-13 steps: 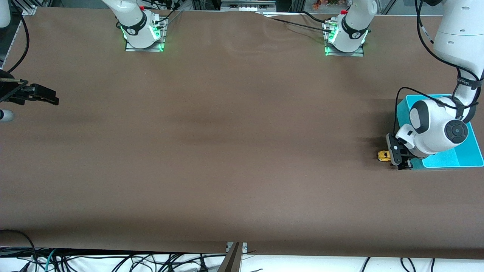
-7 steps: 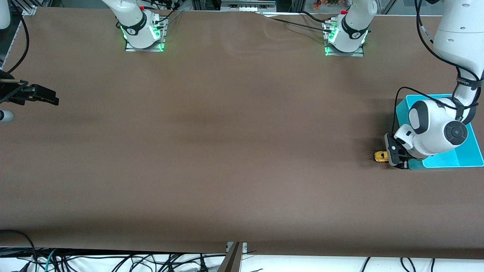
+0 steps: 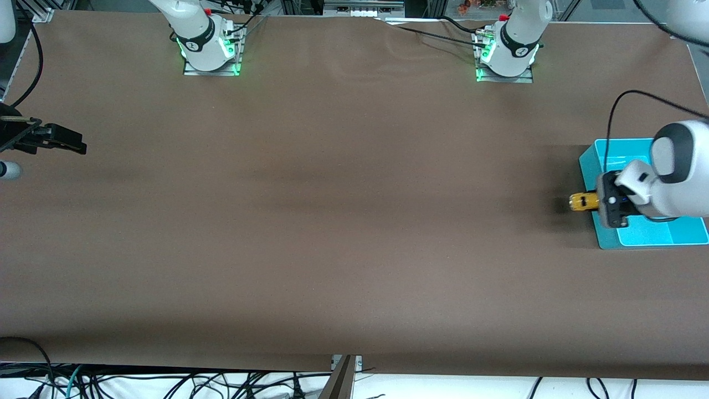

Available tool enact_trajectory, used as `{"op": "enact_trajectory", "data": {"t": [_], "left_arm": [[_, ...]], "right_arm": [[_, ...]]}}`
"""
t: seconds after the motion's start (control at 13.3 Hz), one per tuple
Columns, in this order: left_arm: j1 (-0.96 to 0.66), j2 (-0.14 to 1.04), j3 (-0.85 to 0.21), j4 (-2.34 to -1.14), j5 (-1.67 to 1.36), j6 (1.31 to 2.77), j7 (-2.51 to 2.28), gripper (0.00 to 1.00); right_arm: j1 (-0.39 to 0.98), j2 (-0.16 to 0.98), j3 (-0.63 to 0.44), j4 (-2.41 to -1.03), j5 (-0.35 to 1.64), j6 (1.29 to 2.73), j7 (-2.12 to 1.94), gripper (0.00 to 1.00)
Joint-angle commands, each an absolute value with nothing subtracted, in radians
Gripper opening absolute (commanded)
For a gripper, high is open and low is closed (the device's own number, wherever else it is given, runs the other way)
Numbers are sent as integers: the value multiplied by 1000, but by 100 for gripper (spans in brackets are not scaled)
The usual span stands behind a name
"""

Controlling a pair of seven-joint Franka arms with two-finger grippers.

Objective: Wind and store yellow beetle car
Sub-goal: 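Lift the car into the teal bin and open the left gripper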

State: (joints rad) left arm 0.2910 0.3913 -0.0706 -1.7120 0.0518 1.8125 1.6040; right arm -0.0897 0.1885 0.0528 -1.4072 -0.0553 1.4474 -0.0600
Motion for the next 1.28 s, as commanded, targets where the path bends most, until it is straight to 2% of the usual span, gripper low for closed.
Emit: {"op": "enact_trajectory", "data": {"t": [0.0, 0.15, 0.38, 0.53, 0.75, 0.83, 0.9, 0.98, 1.05, 1.2], "left_arm": [[386, 350, -51, -1712, 60, 1737, 1627, 12], [480, 388, -51, -1715, 126, 1797, 1672, 12], [576, 492, -51, -1724, 130, 1995, 1891, 14], [592, 560, -51, -1755, 118, 2127, 1971, 13], [594, 594, -52, -1796, 115, 2215, 1976, 16], [594, 609, -52, -1796, 114, 2223, 1974, 23], [594, 612, -52, -1792, 114, 2223, 1976, 43], [594, 595, -54, -1792, 114, 2211, 1976, 96], [592, 577, -54, -1790, 114, 2200, 1977, 100], [581, 530, -60, -1769, 114, 2119, 1965, 100]], "right_arm": [[-95, 176, 55, -1417, -51, 1436, -78, 100], [-94, 176, 55, -1416, -49, 1437, -78, 100], [-92, 176, 57, -1416, -48, 1437, -75, 100], [-92, 176, 57, -1416, -46, 1437, -75, 100], [-92, 176, 57, -1416, -46, 1437, -75, 100], [-92, 176, 57, -1416, -46, 1437, -75, 100], [-92, 176, 57, -1416, -46, 1437, -75, 100], [-92, 176, 57, -1416, -46, 1437, -75, 100], [-92, 176, 55, -1416, -46, 1437, -75, 100], [-94, 176, 57, -1416, -46, 1437, -75, 100]]}}
